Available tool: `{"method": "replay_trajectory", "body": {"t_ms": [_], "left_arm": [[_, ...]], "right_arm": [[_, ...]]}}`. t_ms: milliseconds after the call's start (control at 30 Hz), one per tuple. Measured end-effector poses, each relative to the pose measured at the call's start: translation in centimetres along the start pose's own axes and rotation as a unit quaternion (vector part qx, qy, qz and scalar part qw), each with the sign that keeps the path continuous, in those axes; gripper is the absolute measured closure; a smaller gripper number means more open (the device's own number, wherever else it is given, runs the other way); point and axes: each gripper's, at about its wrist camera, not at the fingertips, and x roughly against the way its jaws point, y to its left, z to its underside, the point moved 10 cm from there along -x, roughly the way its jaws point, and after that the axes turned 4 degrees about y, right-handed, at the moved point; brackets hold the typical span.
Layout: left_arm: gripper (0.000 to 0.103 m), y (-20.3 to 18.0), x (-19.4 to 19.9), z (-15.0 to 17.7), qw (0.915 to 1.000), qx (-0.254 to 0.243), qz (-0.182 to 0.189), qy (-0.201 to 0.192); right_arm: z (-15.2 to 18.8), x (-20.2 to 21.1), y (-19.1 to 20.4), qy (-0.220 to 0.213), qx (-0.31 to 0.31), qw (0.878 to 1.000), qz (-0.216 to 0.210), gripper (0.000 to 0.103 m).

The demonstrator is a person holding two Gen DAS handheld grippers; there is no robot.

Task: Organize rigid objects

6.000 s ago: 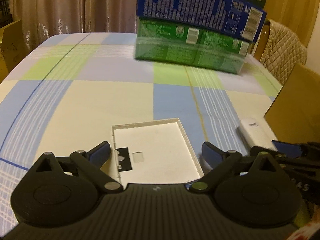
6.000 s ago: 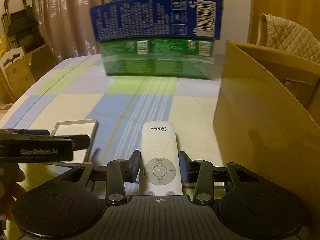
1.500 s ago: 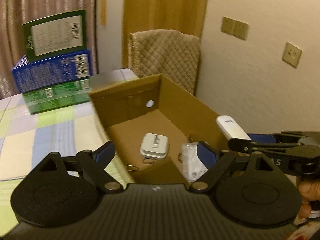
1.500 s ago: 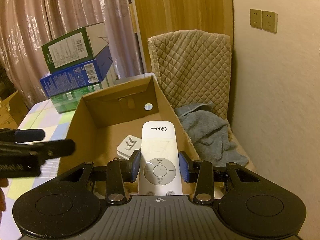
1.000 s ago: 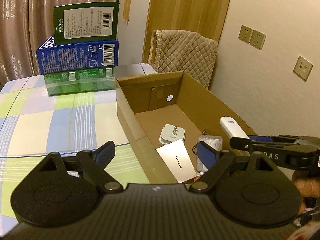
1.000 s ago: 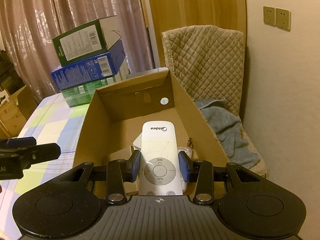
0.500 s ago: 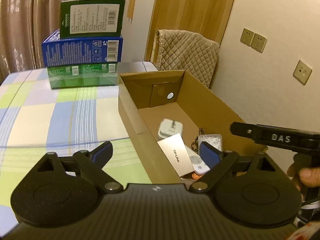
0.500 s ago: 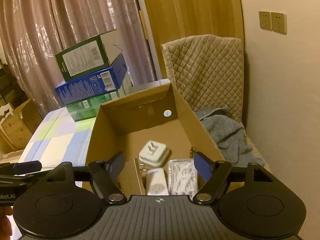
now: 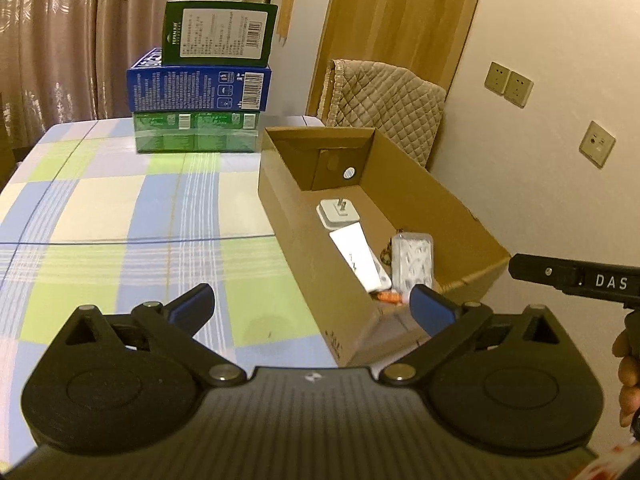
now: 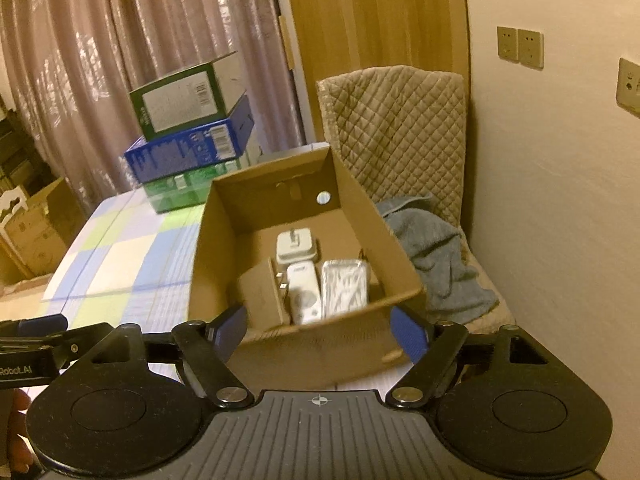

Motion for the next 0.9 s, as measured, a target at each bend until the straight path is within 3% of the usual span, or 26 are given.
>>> {"method": "replay_trajectory", "body": {"t_ms": [467,900], "left_arm": [[0.001,-1.3,5.4,3.9,0.9997,0.014,-0.014,0.017],[0.001,-1.4,6.6,6.3,0.9981,0.026,-0.042,0.039]], "right_arm": [[4.2,5.2,2.9,0.015,0.023,1.000,-0.012,0.026],[6.4,6.9,3.7,0.026,0.048,0.999,0.002,0.026]]}}
